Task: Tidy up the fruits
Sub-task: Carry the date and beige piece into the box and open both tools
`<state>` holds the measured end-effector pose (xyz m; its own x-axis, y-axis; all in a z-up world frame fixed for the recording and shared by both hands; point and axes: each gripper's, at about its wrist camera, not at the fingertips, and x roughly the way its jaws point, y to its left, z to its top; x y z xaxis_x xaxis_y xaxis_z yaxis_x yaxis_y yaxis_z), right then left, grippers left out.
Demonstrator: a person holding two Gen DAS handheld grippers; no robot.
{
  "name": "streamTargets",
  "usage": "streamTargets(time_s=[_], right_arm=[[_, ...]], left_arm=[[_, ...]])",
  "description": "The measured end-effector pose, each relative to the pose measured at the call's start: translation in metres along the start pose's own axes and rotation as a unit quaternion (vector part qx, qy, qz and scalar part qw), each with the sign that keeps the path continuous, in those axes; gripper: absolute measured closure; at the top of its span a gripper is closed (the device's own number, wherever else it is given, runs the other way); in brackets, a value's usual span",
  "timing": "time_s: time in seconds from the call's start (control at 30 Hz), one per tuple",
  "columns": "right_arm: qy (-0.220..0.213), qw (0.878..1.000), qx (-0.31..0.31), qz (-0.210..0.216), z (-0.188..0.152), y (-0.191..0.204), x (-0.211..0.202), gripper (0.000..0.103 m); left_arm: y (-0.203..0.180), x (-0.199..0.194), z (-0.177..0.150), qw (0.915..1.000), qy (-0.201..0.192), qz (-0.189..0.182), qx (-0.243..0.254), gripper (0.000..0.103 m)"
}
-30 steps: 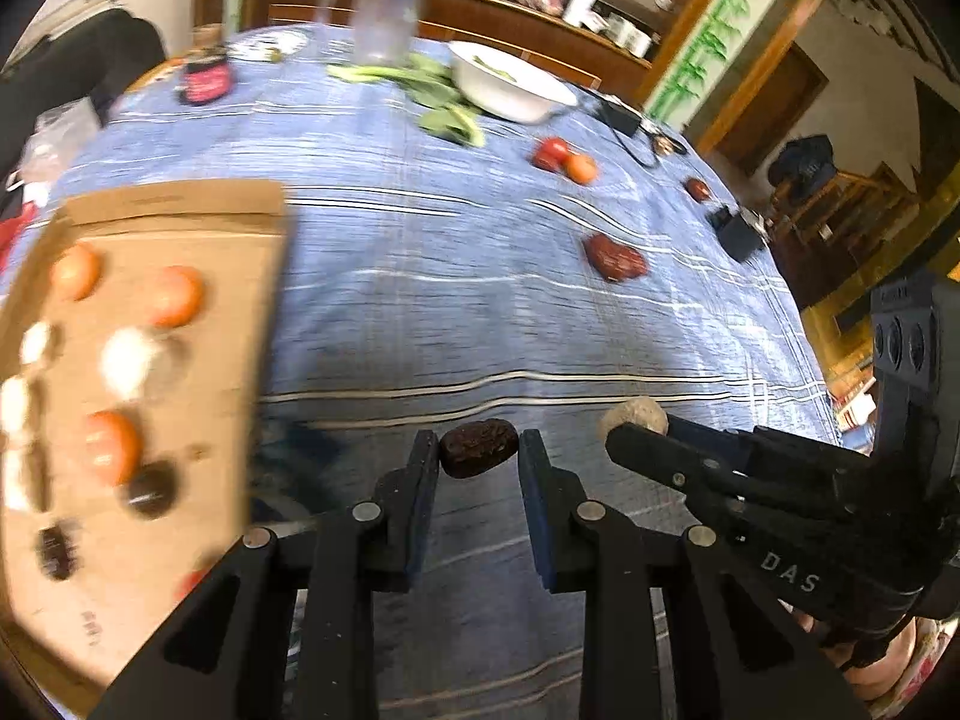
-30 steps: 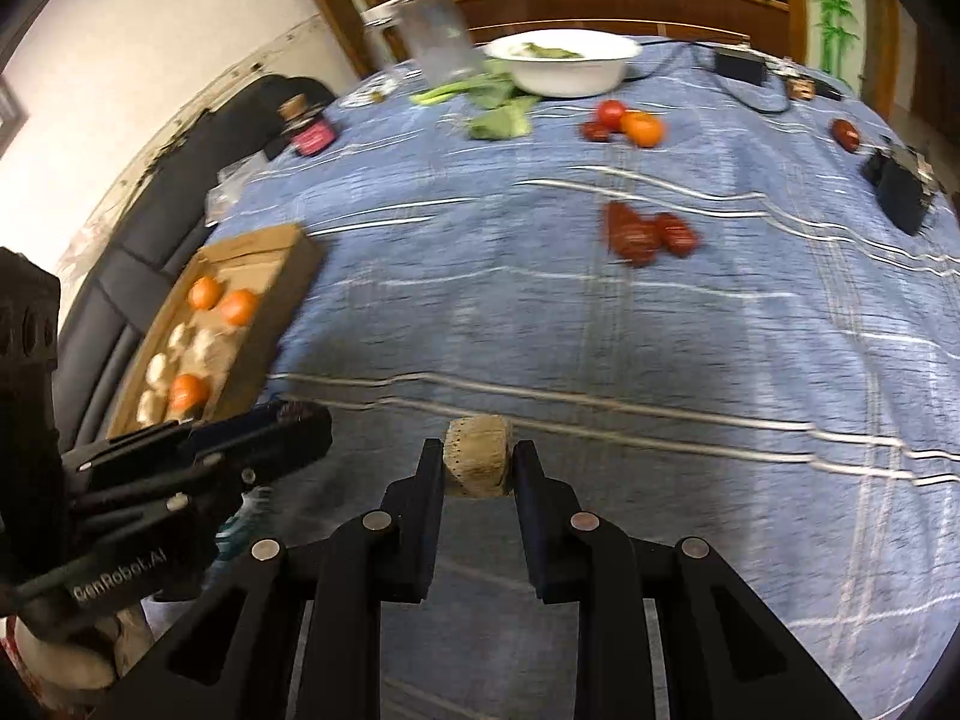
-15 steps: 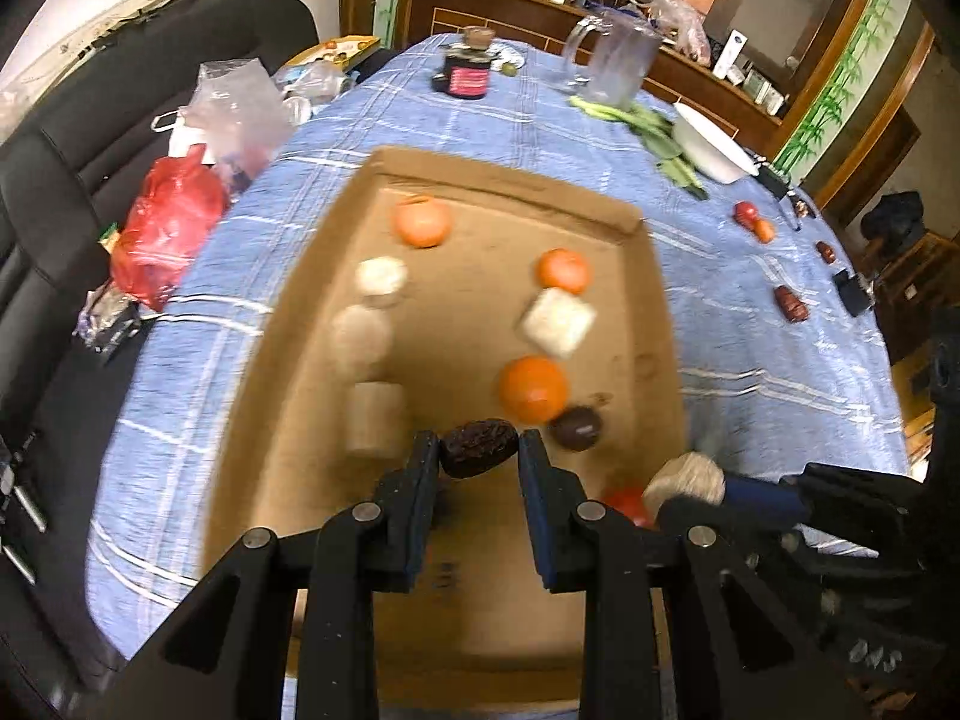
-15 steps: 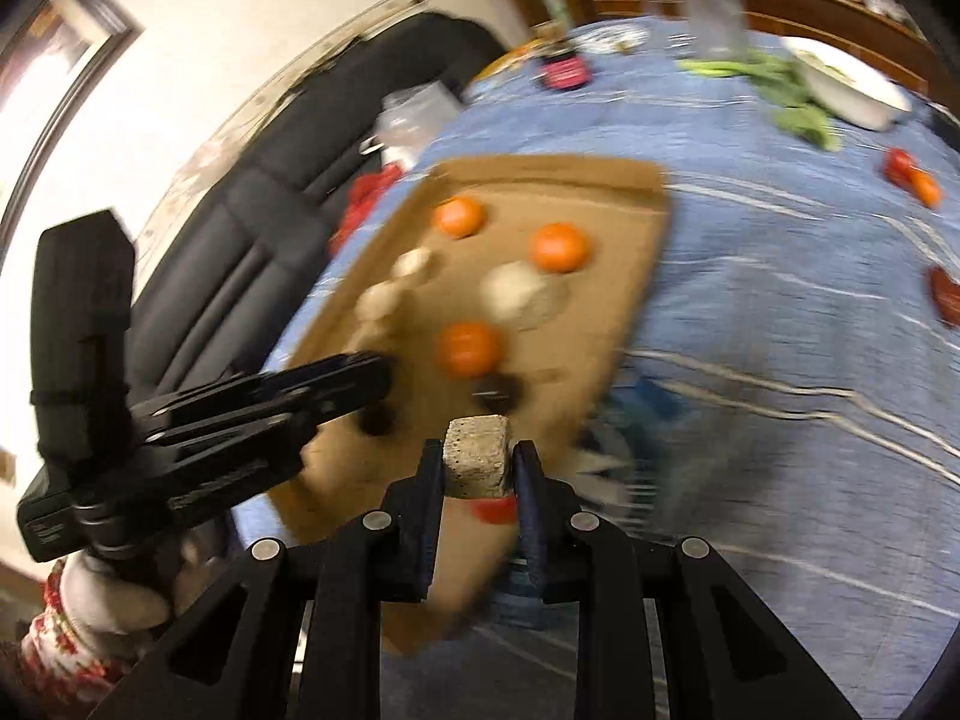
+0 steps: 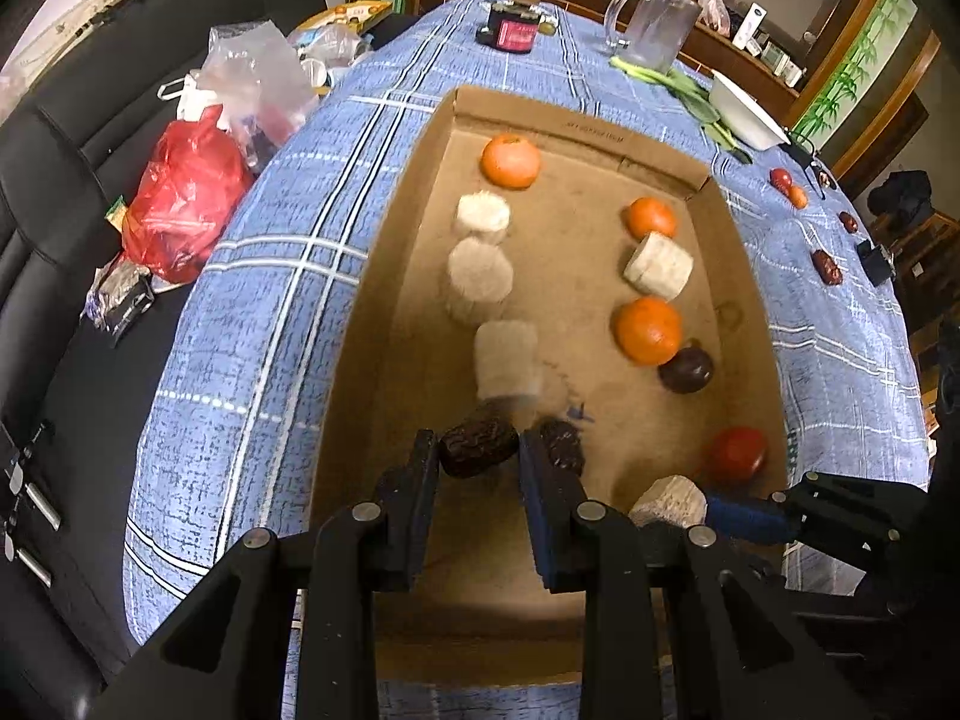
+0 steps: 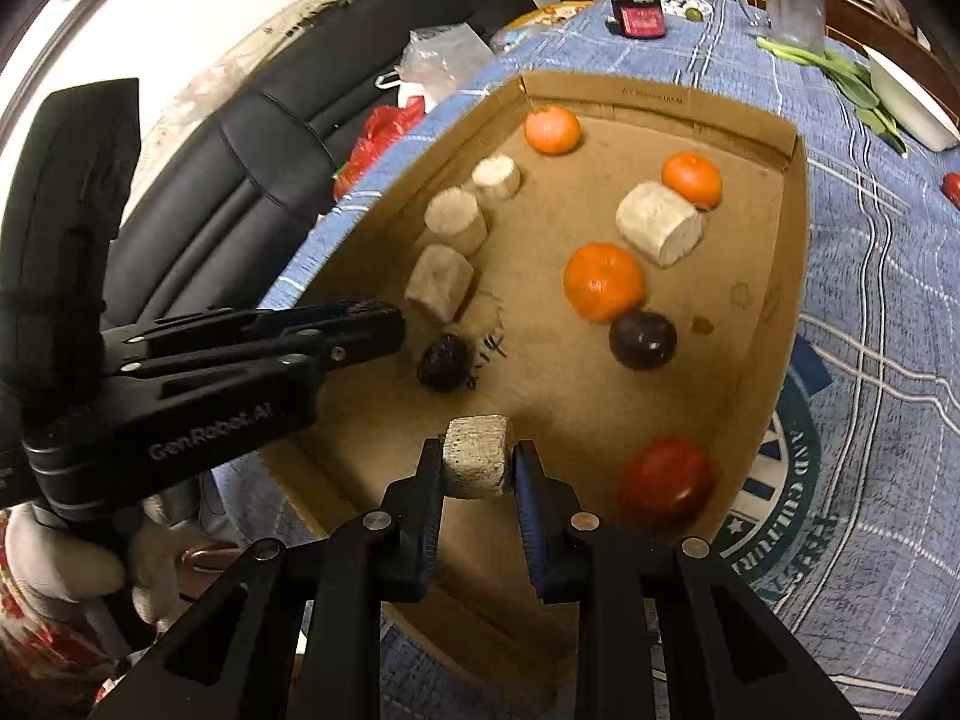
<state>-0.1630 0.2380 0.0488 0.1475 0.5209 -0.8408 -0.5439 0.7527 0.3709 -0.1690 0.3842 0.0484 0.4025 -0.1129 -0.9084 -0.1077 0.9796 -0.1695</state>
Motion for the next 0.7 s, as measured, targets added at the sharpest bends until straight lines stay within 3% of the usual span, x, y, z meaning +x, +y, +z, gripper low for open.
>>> streamTargets(time_s=[0.43, 0.53, 0.63, 0.7], right_arm=[[0.007, 0.999, -0.028, -0.028, 0.000, 0.010, 0.017, 0.075], [0.012, 0.999, -0.029, -0.026, 0.003, 0.010, 0.019, 0.074], [0.004, 0.999, -0.032, -0.015, 0.005, 0.011, 0.013, 0.066], [-0.008, 0.999, -0.040, -0.007, 0.004, 0.014, 0.005, 0.051]], left_arm=[[0.004, 0.009, -0.007, 0.9998, 0.014, 0.002, -0.013, 0.076], [0.001, 0.006, -0.006, 0.9997, 0.015, 0.012, -0.013, 0.063], [-0.004, -0.004, -0.002, 0.9998, 0.004, 0.019, -0.010, 0.059], [-0.008, -0.012, 0.002, 0.9994, -0.006, 0.033, -0.008, 0.054]])
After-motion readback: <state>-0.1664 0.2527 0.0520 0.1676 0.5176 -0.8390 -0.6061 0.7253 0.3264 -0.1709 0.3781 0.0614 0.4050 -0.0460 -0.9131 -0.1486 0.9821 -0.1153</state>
